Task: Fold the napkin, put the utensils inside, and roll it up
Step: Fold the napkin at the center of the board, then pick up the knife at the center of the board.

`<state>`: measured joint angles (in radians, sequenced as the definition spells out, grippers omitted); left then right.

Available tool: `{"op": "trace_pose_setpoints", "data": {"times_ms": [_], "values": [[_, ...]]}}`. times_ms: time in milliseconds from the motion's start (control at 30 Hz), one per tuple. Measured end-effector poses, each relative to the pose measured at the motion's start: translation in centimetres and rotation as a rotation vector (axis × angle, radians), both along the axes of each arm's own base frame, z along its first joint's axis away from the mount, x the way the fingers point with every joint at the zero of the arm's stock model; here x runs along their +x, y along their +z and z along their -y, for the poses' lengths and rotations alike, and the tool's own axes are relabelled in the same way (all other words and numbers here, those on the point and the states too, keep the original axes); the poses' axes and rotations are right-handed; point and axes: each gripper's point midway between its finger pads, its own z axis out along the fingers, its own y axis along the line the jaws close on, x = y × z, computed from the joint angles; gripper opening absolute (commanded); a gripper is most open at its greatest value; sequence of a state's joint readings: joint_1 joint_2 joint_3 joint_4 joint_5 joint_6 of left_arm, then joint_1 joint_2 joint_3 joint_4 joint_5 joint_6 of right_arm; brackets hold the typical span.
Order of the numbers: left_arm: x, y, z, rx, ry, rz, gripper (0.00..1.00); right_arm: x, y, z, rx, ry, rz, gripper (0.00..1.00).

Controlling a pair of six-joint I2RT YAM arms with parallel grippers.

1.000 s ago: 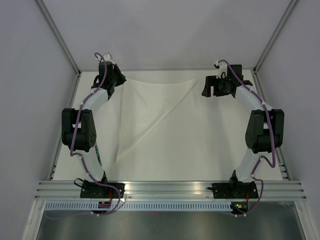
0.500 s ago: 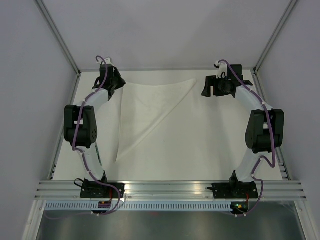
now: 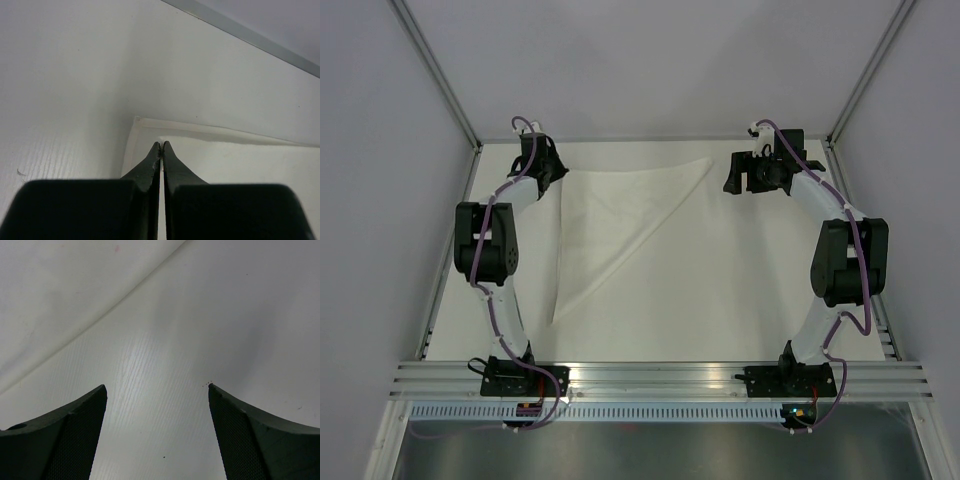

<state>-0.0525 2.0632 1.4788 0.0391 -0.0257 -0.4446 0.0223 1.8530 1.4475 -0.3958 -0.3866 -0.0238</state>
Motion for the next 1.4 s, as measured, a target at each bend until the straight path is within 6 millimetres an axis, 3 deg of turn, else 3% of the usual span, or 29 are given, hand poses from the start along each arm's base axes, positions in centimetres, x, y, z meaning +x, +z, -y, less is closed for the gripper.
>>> {"op": "trace_pose_setpoints", "data": {"times_ms": [133,233,400,533,633,733,933,1100,1200,1400], "values": [[0.5,-1.0,-0.6,0.012,0.024,-0.013,0.07,0.0,0.0,0.0,-0.002,0.003,0.001,0.87],[0.9,-1.5,-1.2,0.017,0.043,-0.020,0.30,0.0,0.0,0.0,-0.005,0.005,0.002,0.87],[1.5,-1.0,-2.1,0.019,0.073,-0.015,0.60,0.0,0.0,0.0,-0.007,0.012,0.005,0.87],[1.6,-0.1,-2.5,0.020,0.084,-0.014,0.61,-0.1,0.0,-0.2,0.002,0.022,0.004,0.88],[0.3,0.4,-2.8,0.026,0.106,-0.029,0.62,-0.2,0.0,-0.3,0.003,0.033,0.002,0.87],[-3.5,1.1,-3.6,0.019,0.173,-0.068,0.62,-0.4,-0.1,-0.3,-0.002,0.043,0.001,0.87],[-14.4,2.5,-6.1,-0.025,0.412,-0.125,0.61,-0.8,0.2,-0.8,0.015,0.070,-0.004,0.87],[-23.2,-0.5,-8.2,-0.047,0.639,-0.234,0.63,-1.2,1.2,-1.5,0.047,0.101,0.012,0.88],[-27.4,-2.2,-9.6,-0.012,0.741,-0.309,0.64,-1.4,1.4,-1.8,0.062,0.117,0.018,0.87],[-30.7,-2.6,-12.0,0.033,0.855,-0.375,0.66,-2.3,0.2,-2.0,0.071,0.136,-0.007,0.87]]}}
